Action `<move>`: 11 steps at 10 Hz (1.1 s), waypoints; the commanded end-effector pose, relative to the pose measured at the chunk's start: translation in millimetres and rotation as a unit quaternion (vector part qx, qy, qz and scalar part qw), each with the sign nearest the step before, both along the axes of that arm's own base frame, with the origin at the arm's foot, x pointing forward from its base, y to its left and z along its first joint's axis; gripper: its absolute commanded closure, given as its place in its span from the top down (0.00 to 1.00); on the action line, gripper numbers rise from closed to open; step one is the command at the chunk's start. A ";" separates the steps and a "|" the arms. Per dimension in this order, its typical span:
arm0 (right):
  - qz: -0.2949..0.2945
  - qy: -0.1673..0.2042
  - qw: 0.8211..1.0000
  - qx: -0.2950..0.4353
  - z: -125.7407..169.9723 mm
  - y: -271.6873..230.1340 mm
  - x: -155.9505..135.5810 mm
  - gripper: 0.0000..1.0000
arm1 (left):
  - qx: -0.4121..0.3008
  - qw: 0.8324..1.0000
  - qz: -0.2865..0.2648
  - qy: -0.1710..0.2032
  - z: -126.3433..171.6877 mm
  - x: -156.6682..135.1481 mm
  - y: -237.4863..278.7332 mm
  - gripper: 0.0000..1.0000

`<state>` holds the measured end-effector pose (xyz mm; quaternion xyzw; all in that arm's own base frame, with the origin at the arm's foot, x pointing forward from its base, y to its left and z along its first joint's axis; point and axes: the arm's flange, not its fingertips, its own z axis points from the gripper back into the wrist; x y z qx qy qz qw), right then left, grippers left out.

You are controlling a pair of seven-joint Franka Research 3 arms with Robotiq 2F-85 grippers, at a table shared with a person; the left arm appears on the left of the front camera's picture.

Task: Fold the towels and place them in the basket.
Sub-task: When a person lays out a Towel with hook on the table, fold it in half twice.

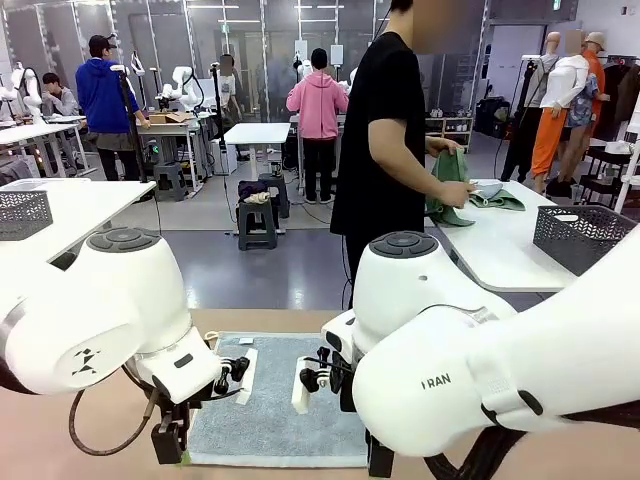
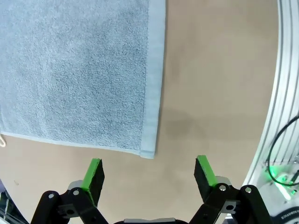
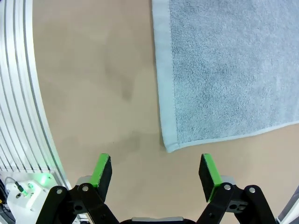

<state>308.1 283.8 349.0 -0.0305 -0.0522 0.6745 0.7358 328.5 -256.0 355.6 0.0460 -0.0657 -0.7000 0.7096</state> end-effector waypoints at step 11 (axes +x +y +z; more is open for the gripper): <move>0.019 -0.018 1.000 -0.008 -14.7 -5.6 0.1 0.94 | -0.003 1.000 -0.015 0.019 -25.6 -4.0 15.6 0.98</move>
